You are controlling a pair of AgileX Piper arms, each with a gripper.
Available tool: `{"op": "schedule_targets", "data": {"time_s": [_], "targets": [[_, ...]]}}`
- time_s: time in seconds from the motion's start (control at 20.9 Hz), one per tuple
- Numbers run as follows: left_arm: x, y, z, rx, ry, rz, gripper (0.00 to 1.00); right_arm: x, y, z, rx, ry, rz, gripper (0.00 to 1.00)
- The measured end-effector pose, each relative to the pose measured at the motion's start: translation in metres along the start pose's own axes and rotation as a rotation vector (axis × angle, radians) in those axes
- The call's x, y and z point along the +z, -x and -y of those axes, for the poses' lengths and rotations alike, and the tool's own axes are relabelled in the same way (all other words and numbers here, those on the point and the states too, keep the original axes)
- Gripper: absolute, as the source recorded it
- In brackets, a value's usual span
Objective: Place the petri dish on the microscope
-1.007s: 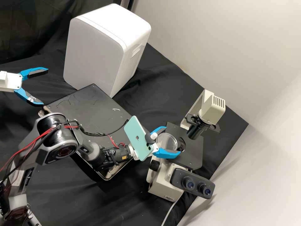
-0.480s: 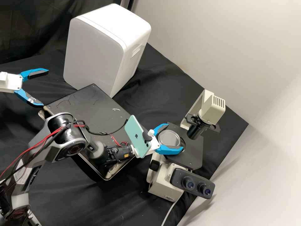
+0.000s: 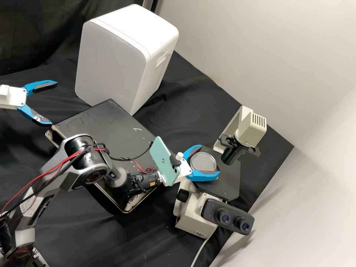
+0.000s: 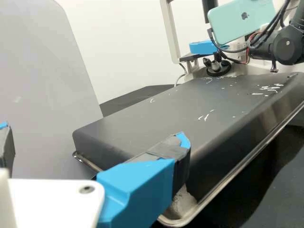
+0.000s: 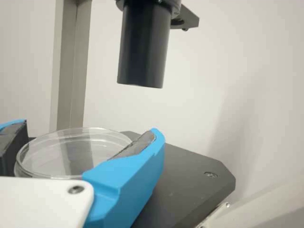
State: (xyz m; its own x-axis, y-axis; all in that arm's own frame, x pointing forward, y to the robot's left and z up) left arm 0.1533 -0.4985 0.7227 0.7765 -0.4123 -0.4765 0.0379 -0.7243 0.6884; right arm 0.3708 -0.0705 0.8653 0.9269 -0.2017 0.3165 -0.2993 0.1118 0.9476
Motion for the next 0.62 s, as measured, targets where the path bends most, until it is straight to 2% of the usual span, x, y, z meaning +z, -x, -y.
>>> {"op": "schedule_targets", "data": {"time_s": [0.14,0.19,0.34,0.48,0.62], "targets": [[0.0000,-0.0002,0.0006,-0.003,0.000,0.000,1.00,0.0027,-0.0003,-0.0005,0.013,0.002,-0.002,0.00],[0.0000,-0.0002,0.0006,-0.003,0.000,0.000,1.00,0.0037,-0.0004,-0.0005,0.015,0.002,-0.001,1.00],[-0.0002,-0.0011,0.0013,-0.007,0.001,0.000,1.00,0.0038,-0.0004,-0.0006,0.017,0.002,-0.002,1.00],[-0.0006,-0.0032,-0.0007,0.002,0.000,-0.002,1.00,0.0040,-0.0005,-0.0004,0.015,0.025,0.000,1.00],[-0.0006,-0.0032,-0.0007,0.002,0.000,-0.002,1.00,0.0040,-0.0005,-0.0004,0.015,0.025,0.000,1.00]]}}
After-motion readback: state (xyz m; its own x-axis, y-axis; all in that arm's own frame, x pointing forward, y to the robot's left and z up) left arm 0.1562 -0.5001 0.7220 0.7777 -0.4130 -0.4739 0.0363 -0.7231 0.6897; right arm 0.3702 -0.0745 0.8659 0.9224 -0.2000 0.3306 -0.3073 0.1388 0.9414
